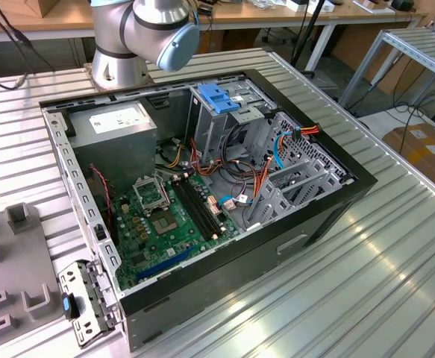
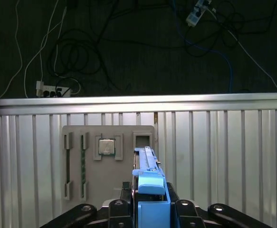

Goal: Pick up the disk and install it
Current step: 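Pick up the disk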

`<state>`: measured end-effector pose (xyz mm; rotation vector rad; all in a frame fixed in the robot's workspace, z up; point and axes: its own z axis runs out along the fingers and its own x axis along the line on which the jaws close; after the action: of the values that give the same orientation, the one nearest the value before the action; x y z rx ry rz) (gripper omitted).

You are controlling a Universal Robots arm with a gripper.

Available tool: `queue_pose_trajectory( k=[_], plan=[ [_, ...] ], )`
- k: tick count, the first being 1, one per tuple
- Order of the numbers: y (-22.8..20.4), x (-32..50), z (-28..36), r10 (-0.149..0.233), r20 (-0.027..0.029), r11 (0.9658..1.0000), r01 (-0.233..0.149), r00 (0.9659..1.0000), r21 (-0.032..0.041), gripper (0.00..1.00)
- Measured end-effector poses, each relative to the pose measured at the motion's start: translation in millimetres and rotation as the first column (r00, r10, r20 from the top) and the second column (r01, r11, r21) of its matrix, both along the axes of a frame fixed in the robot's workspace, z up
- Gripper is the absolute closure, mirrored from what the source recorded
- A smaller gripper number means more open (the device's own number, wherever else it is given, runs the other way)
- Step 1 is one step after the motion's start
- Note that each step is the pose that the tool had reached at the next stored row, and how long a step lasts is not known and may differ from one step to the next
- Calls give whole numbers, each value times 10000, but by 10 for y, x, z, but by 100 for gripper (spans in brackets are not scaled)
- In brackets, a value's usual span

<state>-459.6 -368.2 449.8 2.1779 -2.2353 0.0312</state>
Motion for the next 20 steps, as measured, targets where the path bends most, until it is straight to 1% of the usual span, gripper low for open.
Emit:
queue_pose_trajectory(
  k=[12, 14, 16, 17, 19, 20],
  plan=[
    [0, 0, 139, 0, -1, 10000, 0, 10000, 0, 63],
    [0, 0, 172, 0, -1, 10000, 0, 10000, 0, 63],
    [0, 0, 190, 0, -1, 10000, 0, 10000, 0, 63],
    [0, 0, 214, -1, -2, 10000, 1, 10000, 0, 63],
    [0, 0, 286, 0, -7, 10000, 0, 10000, 0, 63],
    [0, 0, 305, 0, -9, 10000, 0, 10000, 0, 63]
  ],
)
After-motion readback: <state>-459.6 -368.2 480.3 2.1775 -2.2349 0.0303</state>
